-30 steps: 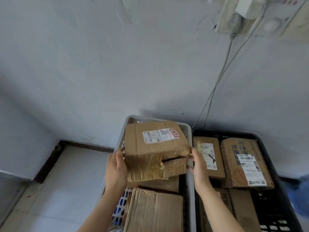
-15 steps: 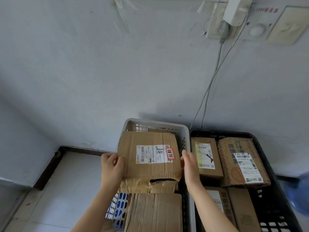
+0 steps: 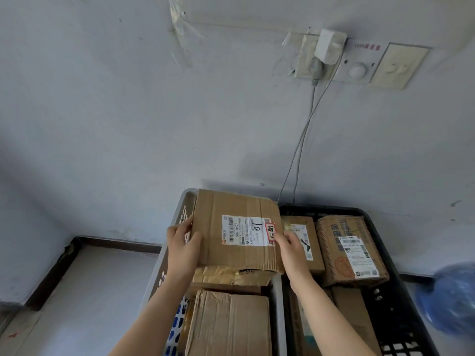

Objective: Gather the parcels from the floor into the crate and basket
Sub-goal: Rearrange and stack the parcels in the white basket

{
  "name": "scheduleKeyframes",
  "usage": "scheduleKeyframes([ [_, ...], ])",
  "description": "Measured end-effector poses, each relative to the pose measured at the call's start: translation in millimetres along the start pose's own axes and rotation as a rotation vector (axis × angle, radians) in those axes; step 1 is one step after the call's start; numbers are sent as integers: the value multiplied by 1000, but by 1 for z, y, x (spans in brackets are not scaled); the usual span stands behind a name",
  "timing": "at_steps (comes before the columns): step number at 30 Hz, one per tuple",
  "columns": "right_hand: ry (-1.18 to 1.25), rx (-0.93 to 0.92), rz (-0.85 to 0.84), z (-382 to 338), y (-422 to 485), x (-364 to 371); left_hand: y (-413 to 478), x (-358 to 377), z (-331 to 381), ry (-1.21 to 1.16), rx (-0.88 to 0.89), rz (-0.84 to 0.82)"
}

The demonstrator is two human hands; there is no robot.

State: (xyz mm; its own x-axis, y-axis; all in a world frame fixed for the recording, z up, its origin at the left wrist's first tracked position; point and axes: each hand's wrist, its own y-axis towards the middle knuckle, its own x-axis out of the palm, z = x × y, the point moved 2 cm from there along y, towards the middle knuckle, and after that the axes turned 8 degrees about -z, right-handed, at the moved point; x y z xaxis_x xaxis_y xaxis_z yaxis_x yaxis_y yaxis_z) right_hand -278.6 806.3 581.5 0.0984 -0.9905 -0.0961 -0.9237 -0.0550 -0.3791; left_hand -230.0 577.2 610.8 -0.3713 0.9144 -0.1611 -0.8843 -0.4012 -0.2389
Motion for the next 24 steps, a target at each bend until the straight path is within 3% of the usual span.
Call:
scheduleKeyframes([
  [3, 31, -122, 198, -12, -9, -21, -6, 24, 11, -62, 84, -135],
  [6, -153, -89, 335, -1, -9, -49, -14, 53, -1, 35, 132, -296],
  [8, -306, 26, 321, 14, -7, -63, -19, 66, -21, 134, 62, -395],
  [11, -297, 70, 275, 29, -13, -68, -27, 69, -44, 155, 37, -466],
  [14, -328, -24, 346, 26, -24, -67, -26, 57, -52, 169, 72, -410],
  [18, -471, -209, 483, 7, -32, -59, -16, 32, -63, 212, 17, -197],
  [22, -687, -480, 481, -9, -39, -18, -10, 2, -88, 244, -136, -133],
  [24, -762, -651, 398, -12, -46, 20, -11, -9, -99, 269, -192, -126],
])
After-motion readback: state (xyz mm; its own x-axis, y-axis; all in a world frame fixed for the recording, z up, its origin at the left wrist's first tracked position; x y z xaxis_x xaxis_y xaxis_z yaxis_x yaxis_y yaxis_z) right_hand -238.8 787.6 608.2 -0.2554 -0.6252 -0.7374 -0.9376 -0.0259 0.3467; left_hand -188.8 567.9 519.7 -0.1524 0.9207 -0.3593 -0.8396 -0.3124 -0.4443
